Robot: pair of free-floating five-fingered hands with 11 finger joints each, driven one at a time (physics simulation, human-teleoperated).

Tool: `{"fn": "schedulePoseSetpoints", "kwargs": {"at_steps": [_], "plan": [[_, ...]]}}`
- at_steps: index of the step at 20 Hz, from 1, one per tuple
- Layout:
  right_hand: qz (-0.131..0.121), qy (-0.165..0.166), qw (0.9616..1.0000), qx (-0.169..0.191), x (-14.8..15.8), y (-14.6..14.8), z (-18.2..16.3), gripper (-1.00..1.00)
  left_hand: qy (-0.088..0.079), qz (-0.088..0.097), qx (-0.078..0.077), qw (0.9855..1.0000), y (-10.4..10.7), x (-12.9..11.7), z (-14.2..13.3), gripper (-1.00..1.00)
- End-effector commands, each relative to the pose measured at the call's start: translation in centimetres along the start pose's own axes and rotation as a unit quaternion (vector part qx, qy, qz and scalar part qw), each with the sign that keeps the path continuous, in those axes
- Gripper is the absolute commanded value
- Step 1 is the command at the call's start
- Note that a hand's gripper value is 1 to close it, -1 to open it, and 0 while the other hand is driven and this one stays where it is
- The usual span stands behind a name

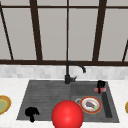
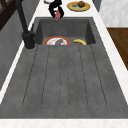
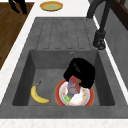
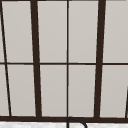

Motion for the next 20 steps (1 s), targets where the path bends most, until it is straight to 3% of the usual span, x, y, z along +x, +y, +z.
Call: {"fn": "schedulePoseSetpoints", "kwargs": {"at_steps": [1,7,8,9,11,15,17,20], "plan": [[-0.036,0.013,0.9991,0.016,1.1,2.3,-2.3,1.00,0.000,0.000,0.000,1.0000,0.0,0.0,0.0,0.00],[-0.023,-0.010,0.9997,0.004,2.6,6.5,-1.1,1.00,0.000,0.000,0.000,1.0000,0.0,0.0,0.0,0.00],[-0.029,-0.005,0.9996,-0.003,3.3,6.9,-2.7,1.00,0.000,0.000,0.000,1.0000,0.0,0.0,0.0,0.00],[-0.052,0.007,0.9986,0.004,3.2,6.2,-4.5,1.00,0.000,0.000,0.000,1.0000,0.0,0.0,0.0,0.00],[-0.051,0.028,0.9982,0.013,3.0,8.1,-4.6,1.00,0.000,0.000,0.000,1.0000,0.0,0.0,0.0,0.00],[-0.054,0.028,0.9981,0.012,3.6,11.3,-5.7,1.00,0.000,0.000,0.000,1.0000,0.0,0.0,0.0,0.00],[-0.046,0.025,0.9984,-0.021,3.6,12.6,-5.8,1.00,0.000,0.000,0.000,1.0000,0.0,0.0,0.0,0.00],[-0.049,0.041,0.9979,-0.007,3.7,13.6,-7.0,1.00,0.000,0.000,0.000,1.0000,0.0,0.0,0.0,0.00]]}}
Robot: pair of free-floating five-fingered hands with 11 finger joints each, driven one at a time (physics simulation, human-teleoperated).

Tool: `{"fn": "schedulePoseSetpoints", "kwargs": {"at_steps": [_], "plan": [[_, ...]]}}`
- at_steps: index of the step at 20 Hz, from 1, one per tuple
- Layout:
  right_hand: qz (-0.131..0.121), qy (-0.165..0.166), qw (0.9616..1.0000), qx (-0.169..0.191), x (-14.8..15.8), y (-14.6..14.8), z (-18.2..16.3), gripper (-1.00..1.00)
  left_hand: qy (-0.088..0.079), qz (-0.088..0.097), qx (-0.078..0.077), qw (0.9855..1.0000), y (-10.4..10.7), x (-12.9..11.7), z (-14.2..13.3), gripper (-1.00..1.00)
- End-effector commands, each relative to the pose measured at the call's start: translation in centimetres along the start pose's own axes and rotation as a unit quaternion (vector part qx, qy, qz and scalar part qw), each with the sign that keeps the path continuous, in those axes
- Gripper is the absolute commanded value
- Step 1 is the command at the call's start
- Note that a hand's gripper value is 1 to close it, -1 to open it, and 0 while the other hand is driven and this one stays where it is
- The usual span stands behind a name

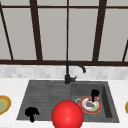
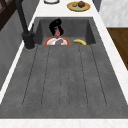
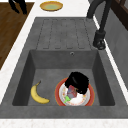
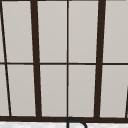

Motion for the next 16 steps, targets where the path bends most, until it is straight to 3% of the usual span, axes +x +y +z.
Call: {"fn": "schedulePoseSetpoints", "kwargs": {"at_steps": [1,5,7,10,13,16], "plan": [[-0.028,0.045,0.9985,-0.010,0.0,1.3,-1.5,1.00,0.000,0.000,0.000,1.0000,0.0,0.0,0.0,0.00],[-0.028,0.054,0.9981,-0.010,0.6,1.9,-2.8,1.00,0.000,0.000,0.000,1.0000,0.0,0.0,0.0,0.00],[-0.034,0.061,0.9973,-0.025,1.4,1.3,-2.9,1.00,0.000,0.000,0.000,1.0000,0.0,0.0,0.0,0.00],[-0.021,0.064,0.9975,-0.022,2.1,-0.3,-3.8,1.00,0.000,0.000,0.000,1.0000,0.0,0.0,0.0,0.00],[-0.006,0.046,0.9988,-0.017,2.8,1.5,-3.9,1.00,0.000,0.000,0.000,1.0000,0.0,0.0,0.0,0.00],[-0.001,0.026,0.9979,-0.060,2.3,3.1,-5.1,1.00,0.000,0.000,0.000,1.0000,0.0,0.0,0.0,0.00]]}}
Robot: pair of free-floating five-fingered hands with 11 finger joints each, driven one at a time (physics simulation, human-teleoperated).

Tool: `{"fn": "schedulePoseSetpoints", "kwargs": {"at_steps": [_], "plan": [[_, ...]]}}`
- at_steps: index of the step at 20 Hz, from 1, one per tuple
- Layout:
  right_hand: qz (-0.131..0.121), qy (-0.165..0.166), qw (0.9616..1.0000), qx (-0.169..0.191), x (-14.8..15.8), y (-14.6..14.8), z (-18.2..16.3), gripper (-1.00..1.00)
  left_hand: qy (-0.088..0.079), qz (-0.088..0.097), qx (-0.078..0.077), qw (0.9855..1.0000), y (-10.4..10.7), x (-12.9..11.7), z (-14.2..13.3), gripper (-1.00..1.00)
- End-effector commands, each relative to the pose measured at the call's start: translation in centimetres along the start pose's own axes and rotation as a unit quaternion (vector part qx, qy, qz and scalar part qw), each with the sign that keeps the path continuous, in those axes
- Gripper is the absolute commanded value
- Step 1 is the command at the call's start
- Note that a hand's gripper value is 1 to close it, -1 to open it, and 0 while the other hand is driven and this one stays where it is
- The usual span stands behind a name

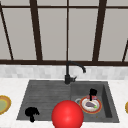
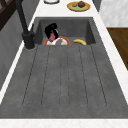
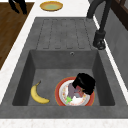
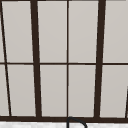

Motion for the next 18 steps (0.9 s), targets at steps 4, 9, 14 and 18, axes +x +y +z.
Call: {"fn": "schedulePoseSetpoints", "kwargs": {"at_steps": [4,9,14,18], "plan": [[0.018,-0.031,0.9978,-0.056,0.4,2.7,-3.0,1.00,0.000,0.000,0.000,1.0000,0.0,0.0,0.0,0.00],[0.011,-0.033,0.9986,-0.039,0.2,4.5,-5.9,1.00,0.000,0.000,0.000,1.0000,0.0,0.0,0.0,0.00],[-0.011,-0.091,0.9957,0.013,-1.4,4.7,-6.3,1.00,0.000,0.000,0.000,1.0000,0.0,0.0,0.0,0.00],[-0.022,-0.087,0.9959,0.008,-1.9,3.5,-3.2,-1.00,0.000,0.000,0.000,1.0000,0.0,0.0,0.0,0.00]]}}
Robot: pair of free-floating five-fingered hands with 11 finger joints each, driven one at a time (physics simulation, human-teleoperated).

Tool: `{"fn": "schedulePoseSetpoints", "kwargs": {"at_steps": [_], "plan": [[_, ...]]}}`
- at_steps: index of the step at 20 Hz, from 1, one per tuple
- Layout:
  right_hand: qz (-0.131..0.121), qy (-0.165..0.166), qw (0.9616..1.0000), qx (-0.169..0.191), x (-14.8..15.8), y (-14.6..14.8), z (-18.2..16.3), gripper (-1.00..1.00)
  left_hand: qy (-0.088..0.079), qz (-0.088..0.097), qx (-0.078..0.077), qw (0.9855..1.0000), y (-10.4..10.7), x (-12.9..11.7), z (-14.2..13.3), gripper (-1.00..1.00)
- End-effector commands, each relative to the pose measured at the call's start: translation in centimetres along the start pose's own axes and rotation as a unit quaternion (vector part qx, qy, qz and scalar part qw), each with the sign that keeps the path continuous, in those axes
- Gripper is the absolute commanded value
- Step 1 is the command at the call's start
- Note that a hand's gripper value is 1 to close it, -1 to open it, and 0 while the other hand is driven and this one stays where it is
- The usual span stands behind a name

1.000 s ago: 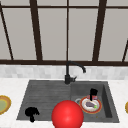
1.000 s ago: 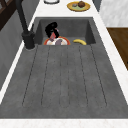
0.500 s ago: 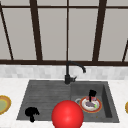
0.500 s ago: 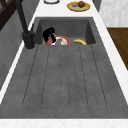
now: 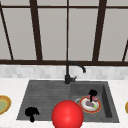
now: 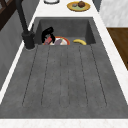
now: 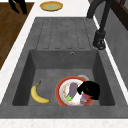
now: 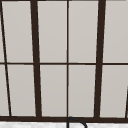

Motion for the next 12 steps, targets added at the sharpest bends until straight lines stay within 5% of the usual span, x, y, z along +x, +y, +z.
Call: {"fn": "schedulePoseSetpoints", "kwargs": {"at_steps": [1,4,8,12], "plan": [[0.005,0.009,0.9996,-0.026,0.2,0.4,2.7,-1.00,0.000,0.000,0.000,1.0000,0.0,0.0,0.0,0.00],[0.009,0.019,0.9990,-0.039,1.3,-1.7,3.8,-1.00,0.000,0.000,0.000,1.0000,0.0,0.0,0.0,0.00],[-0.012,0.012,0.9998,0.011,1.5,-2.3,6.8,-1.00,0.000,0.000,0.000,1.0000,0.0,0.0,0.0,0.00],[0.008,0.003,0.9997,-0.023,2.5,-4.3,9.8,-1.00,0.000,0.000,0.000,1.0000,0.0,0.0,0.0,0.00]]}}
